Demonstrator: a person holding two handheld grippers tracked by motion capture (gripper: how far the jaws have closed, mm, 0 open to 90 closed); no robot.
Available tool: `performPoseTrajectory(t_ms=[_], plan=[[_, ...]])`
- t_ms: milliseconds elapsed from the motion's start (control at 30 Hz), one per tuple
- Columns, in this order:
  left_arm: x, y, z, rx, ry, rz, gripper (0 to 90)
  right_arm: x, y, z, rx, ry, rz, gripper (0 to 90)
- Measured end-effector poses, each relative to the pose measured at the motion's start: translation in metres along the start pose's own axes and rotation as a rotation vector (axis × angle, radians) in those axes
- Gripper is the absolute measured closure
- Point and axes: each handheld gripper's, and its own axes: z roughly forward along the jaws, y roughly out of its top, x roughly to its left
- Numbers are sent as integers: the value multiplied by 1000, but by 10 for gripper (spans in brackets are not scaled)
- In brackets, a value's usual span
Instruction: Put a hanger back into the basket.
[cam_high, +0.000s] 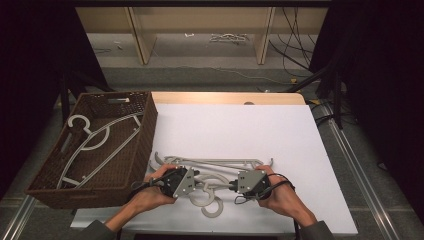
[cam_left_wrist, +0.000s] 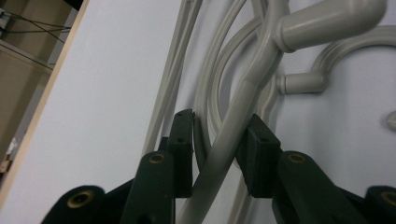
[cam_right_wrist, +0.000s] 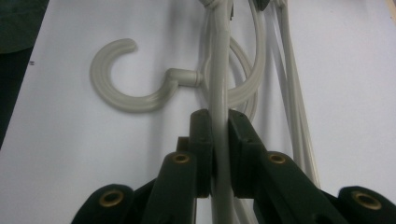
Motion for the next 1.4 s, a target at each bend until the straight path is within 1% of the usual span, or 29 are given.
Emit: performPoseTrajectory(t_ms=[33, 67, 100, 167, 200, 233, 267, 333, 367, 433, 467, 500, 633, 667, 733, 767, 800, 833, 900, 933, 1000, 1033, 1133, 1200, 1267, 1400], plan=[[0, 1, -2, -4, 10, 22, 702, -1, 0, 0, -9, -1, 7, 815], [1, 2, -3, -6, 24, 39, 710, -1, -1, -2, -11, -16, 8, 811], [3, 4, -5, -14, 31, 51, 714, -2, -1, -3, -23, -18, 22, 803], [5, 6, -8, -31, 44, 71, 729, -4, -2, -4, -43, -63, 43, 773], [7, 7, -9, -28, 57, 86, 738, -6, -3, -4, -54, -89, 64, 743], [8, 9, -11, -14, 66, 110, 745, -8, -4, -5, -66, -121, 86, 718], [9, 11, -12, -4, 74, 137, 754, -9, -5, -6, -73, -131, 98, 701], [9, 14, -12, -1, 83, 164, 774, -11, -5, -7, -84, -167, 125, 630], [9, 15, -12, 1, 82, 164, 782, -11, -4, -7, -89, -185, 149, 600], [9, 17, -11, 0, 92, 172, 788, -13, -4, -8, -107, -207, 187, 555], [10, 17, -10, -4, 89, 169, 789, -13, -4, -9, -120, -221, 214, 512], [11, 17, -10, -9, 90, 168, 789, -14, -4, -10, -135, -247, 244, 469], [16, 19, -6, -9, 90, 173, 789, -19, -4, -18, -224, -333, 356, 384], [18, 19, -6, -13, 94, 172, 790, -20, -5, -21, -245, -347, 382, 380], [23, 21, -5, -18, 96, 160, 791, -21, -6, -26, -278, -381, 414, 368], [26, 22, -5, -22, 96, 157, 791, -22, -7, -28, -290, -388, 428, 359], [28, 22, -4, -19, 106, 159, 791, -22, -7, -29, -300, -377, 442, 361], [30, 23, -3, -15, 110, 154, 792, -21, -8, -30, -305, -375, 447, 359], [34, 25, -1, -13, 103, 141, 792, -20, -7, -29, -291, -370, 448, 349], [36, 26, -1, -4, 104, 133, 792, -20, -7, -29, -291, -366, 447, 349], [41, 28, -1, 3, 115, 119, 792, -17, -5, -29, -286, -351, 449, 344], [44, 29, -2, 2, 117, 101, 792, -16, -4, -28, -286, -345, 446, 342], [51, 32, -5, 4, 138, 43, 792, -13, -3, -26, -268, -306, 450, 339], [56, 34, -7, -24, 136, -27, 792, -11, -3, -23, -256, -287, 450, 333], [61, 36, -9, -43, 138, -85, 792, -10, -3, -20, -248, -274, 452, 329], [69, 39, -15, -61, 132, -163, 792, -9, -4, -17, -239, -258, 451, 326]])
